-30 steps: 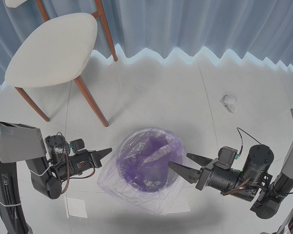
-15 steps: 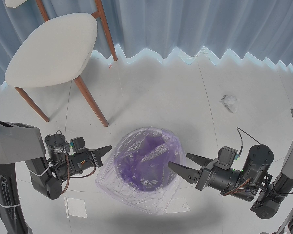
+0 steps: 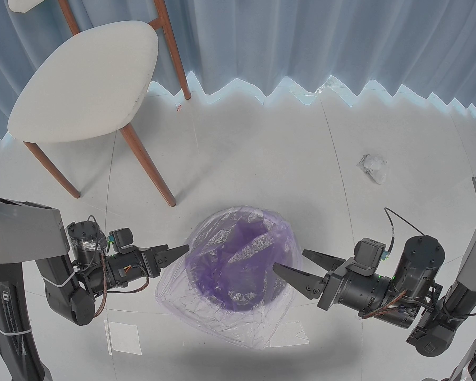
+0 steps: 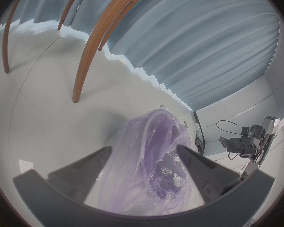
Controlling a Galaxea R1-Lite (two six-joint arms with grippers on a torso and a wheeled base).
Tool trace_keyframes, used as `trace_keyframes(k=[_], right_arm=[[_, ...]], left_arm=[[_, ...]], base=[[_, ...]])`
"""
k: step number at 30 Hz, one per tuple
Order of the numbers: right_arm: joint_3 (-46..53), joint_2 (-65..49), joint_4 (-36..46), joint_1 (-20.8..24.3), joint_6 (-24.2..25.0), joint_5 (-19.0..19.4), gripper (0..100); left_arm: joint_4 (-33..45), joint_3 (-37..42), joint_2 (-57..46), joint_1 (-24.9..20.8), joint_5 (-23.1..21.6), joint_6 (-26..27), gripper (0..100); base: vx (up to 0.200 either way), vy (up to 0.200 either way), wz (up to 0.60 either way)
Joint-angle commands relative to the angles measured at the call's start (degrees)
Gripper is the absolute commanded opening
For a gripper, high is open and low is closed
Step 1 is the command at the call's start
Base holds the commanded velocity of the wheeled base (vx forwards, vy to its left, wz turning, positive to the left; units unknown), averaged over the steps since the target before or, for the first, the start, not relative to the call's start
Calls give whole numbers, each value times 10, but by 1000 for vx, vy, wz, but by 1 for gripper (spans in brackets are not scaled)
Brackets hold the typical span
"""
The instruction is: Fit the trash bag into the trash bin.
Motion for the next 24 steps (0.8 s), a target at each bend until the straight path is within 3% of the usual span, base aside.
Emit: trace_keyframes(k=[1, 24], right_arm=[[0, 3, -9, 0, 0, 0, 100], [1, 8, -9, 0, 0, 0, 100]], left_arm=[[0, 0, 23, -5, 0, -3, 100], [0, -1, 51, -6, -2, -2, 100]], base=[[0, 0, 0], [0, 0, 0]])
